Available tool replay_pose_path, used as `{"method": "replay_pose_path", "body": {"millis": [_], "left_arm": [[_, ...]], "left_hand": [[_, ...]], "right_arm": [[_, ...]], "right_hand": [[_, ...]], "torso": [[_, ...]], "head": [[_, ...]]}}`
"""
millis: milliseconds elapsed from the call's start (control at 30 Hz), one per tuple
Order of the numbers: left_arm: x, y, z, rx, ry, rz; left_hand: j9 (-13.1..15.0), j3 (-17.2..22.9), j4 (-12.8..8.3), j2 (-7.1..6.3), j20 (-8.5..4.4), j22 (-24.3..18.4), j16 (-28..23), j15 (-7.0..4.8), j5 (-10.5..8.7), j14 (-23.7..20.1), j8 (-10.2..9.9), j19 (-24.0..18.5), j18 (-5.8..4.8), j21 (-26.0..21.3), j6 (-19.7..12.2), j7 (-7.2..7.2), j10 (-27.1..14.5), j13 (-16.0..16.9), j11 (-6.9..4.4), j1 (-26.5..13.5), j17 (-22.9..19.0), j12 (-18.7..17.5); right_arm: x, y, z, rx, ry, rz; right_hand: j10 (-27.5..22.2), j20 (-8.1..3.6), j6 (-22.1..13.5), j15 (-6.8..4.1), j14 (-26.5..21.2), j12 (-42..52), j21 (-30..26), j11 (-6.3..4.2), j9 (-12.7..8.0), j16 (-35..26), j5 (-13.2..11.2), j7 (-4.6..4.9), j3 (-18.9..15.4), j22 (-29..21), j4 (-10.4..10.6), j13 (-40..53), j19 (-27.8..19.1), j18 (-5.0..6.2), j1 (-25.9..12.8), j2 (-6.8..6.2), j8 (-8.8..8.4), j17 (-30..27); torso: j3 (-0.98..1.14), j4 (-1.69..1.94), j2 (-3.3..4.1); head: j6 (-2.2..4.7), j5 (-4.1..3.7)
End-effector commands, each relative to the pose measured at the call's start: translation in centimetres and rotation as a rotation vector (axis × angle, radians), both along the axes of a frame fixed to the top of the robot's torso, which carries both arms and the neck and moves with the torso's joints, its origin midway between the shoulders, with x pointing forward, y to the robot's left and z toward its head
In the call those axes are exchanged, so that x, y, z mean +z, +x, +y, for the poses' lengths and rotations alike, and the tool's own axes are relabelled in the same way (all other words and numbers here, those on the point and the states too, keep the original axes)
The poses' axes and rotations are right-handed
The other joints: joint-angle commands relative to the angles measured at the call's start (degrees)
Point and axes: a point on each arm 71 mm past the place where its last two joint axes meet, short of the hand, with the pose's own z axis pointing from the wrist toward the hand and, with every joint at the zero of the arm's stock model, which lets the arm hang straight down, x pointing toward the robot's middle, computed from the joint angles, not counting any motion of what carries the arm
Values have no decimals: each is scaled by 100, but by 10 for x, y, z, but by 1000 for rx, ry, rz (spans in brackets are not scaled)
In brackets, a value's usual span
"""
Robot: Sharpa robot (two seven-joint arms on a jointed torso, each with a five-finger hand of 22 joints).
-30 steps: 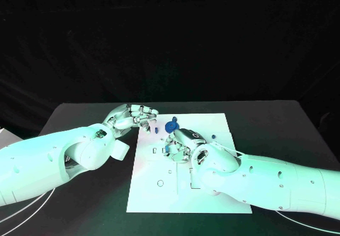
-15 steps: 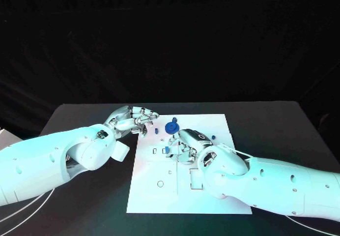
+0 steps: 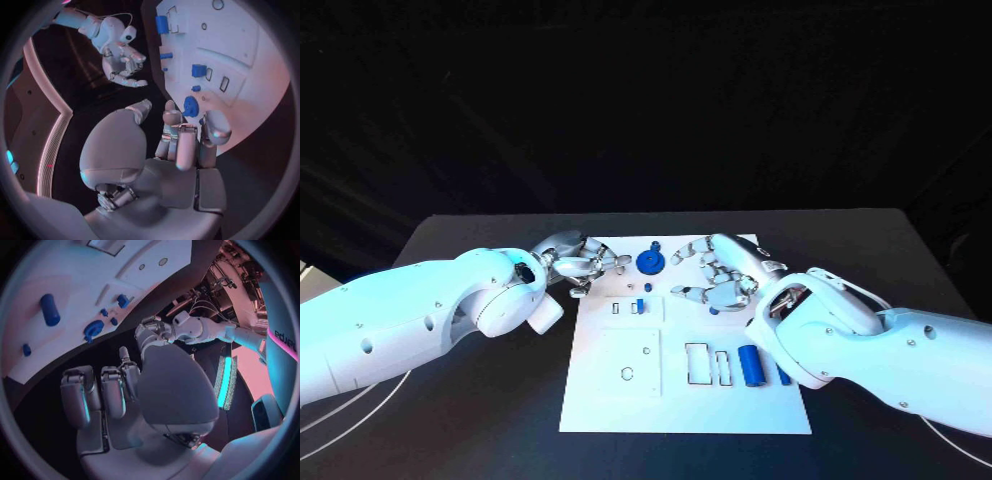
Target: Assemble the parts on the task board
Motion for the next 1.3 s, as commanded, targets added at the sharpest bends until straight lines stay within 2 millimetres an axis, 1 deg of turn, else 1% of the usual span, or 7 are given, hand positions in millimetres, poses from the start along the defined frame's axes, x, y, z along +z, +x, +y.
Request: {"method": "replay_pose_path", "body": {"millis": [33, 200, 400, 600, 700, 1000, 1300], "left_arm": [[-3, 3, -1, -66, 271, 49], [4, 12, -11, -100, 401, 57], [10, 21, -29, -151, 524, 77], [12, 26, -42, -191, 606, 88], [12, 28, -49, -217, 642, 94], [6, 32, -63, -278, 711, 119], [0, 35, -71, -309, 738, 137]], "left_hand": [[131, -57, 110, 20, -10, 46, 32, -65, 22, 385, 124, 69, -66, 38, -7, -60, 66, 97, -32, -47, 872, 93], [307, -182, 151, 75, -39, 153, 72, -96, 20, 416, 264, 145, -88, 92, -24, -97, 143, 202, -66, -202, 942, 189], [378, -254, 154, 110, -47, 192, 62, -106, 19, 412, 301, 171, -97, 110, -60, -107, 134, 185, -74, -299, 923, 183], [408, -280, 155, 148, -48, 202, 56, -106, 18, 408, 310, 175, -99, 114, -86, -106, 123, 178, -74, -347, 913, 177], [424, -295, 156, 172, -47, 214, 52, -106, 18, 405, 311, 181, -102, 119, -105, -104, 117, 175, -72, -375, 906, 175], [485, -402, 159, 257, -38, 230, 45, -94, 14, 399, 299, 184, -106, 124, -176, -90, 83, 152, -59, -543, 896, 160], [495, -417, 157, 279, -36, 237, 44, -94, 16, 398, 299, 186, -108, 127, -181, -90, 81, 154, -57, -566, 895, 163]], "right_arm": [[8, 2, -10, -1, 106, 50], [19, 10, -30, -62, 147, 67], [27, 21, -46, -123, 178, 80], [28, 27, -53, -149, 182, 87], [29, 29, -55, -159, 181, 90], [29, 33, -58, -173, 176, 93], [29, 35, -59, -179, 173, 95]], "right_hand": [[-45, 50, -16, 50, 574, -31, 25, -4, -8, -41, 54, 18, -10, 1505, 5, 633, 610, -39, 84, 8, -23, 1378], [-52, 51, -12, 50, 572, -38, 25, -4, -10, -45, 89, 18, -9, 1505, 6, 626, 610, -39, 92, 14, -24, 1370], [-50, 51, -7, 50, 570, -35, 25, -4, -10, -48, 110, 18, -8, 1505, 7, 628, 610, -39, 96, 17, -23, 1365], [-49, 51, -5, 50, 569, -34, 25, -4, -10, -50, 116, 17, -8, 1505, 7, 629, 610, -39, 96, 18, -23, 1361], [-49, 51, -5, 50, 569, -34, 25, -4, -10, -50, 116, 17, -8, 1505, 7, 629, 610, -39, 96, 18, -23, 1361], [-57, 51, -2, 49, 569, -43, 25, -4, -11, -50, 126, 17, -10, 1505, 12, 621, 610, -39, 92, 19, -22, 1359], [-53, 51, 2, 49, 568, -39, 25, -3, -11, -52, 133, 17, -13, 1505, 20, 625, 610, -39, 81, 25, -21, 1355]], "torso": [[18, -21, -57], [28, -7, -100], [34, -27, -129], [44, -26, -124], [41, -13, -128], [34, -26, -124], [33, -28, -122]], "head": [[-28, 37], [-68, 68], [-101, 83], [-129, 89], [-141, 82], [-174, 95], [-192, 93]]}}
